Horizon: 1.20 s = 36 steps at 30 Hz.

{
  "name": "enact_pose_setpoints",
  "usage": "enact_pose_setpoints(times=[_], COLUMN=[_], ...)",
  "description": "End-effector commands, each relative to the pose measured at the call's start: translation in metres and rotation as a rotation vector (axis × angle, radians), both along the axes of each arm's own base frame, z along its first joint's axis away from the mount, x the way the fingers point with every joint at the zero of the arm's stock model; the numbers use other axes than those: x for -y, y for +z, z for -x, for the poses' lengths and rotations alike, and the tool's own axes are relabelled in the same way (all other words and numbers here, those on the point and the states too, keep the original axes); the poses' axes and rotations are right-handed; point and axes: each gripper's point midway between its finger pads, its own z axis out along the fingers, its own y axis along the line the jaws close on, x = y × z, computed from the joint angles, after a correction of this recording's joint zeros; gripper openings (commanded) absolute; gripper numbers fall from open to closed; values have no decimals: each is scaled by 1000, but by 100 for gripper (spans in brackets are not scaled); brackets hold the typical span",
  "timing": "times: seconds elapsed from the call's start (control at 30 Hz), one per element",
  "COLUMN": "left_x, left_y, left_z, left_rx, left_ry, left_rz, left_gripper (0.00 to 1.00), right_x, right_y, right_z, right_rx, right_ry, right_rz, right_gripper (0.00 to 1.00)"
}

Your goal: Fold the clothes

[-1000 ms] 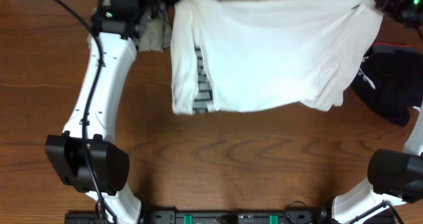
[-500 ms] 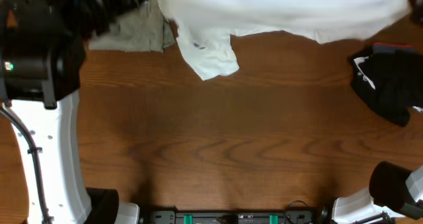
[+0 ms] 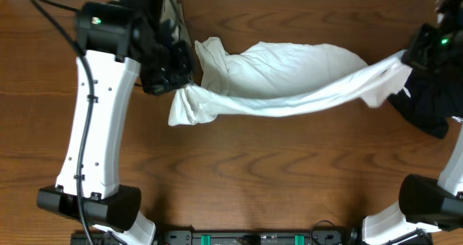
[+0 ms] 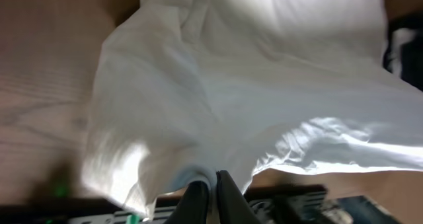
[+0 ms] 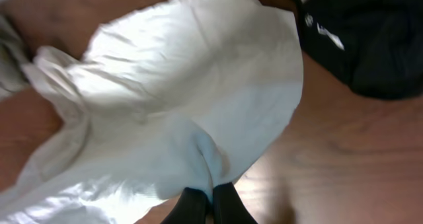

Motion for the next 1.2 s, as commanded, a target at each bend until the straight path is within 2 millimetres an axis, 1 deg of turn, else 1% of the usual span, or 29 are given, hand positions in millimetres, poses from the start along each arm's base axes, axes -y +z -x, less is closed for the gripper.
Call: enact_pose_setpoints(times=[0.0,0.07,0.13,0.27,0.37,0.47,0.63,0.73,0.87,0.93,1.03,1.17], left_x=[-6,-1,-1,-7,-11,-17,-22,-27,-36,-36,-34,-38], left_y=[-16,-26,-41,-71,-89,-101,-115,-124,-139,-149,-162,-174], left_z=[30,38,47,65,76,88,113,131,155,165,177,189], left_rx=[-88,-126,-171,-277,-328,-359,-374,-376,-394,-407,-432,-469], left_ry=[-69,-95,-123,-114,-103,-93,-79,-57,-11,-2,-3,-2], left_rz=[-101,-118,-172,-285,-346,-394,-405,-410,-407,-389,-351,-358], left_gripper=[6,6,6,6,6,6,6,6,6,6,6,6], right_x=[5,4,3,-2,-4,-6,-9,-11,-13,-10,3,7], right_y=[-7,-14,-20,-34,-46,-59,-80,-94,-115,-124,-134,-136], right_z=[15,24,35,61,77,88,108,119,130,134,144,148], right_rx=[-45,-73,-101,-156,-192,-223,-284,-326,-388,-418,-473,-489], right_ry=[-14,-14,-16,-12,-9,-7,-5,-7,-12,-41,-139,-175], right_rz=[72,74,79,70,67,62,54,45,33,46,111,136], right_gripper=[1,1,1,1,1,1,1,1,1,1,1,1])
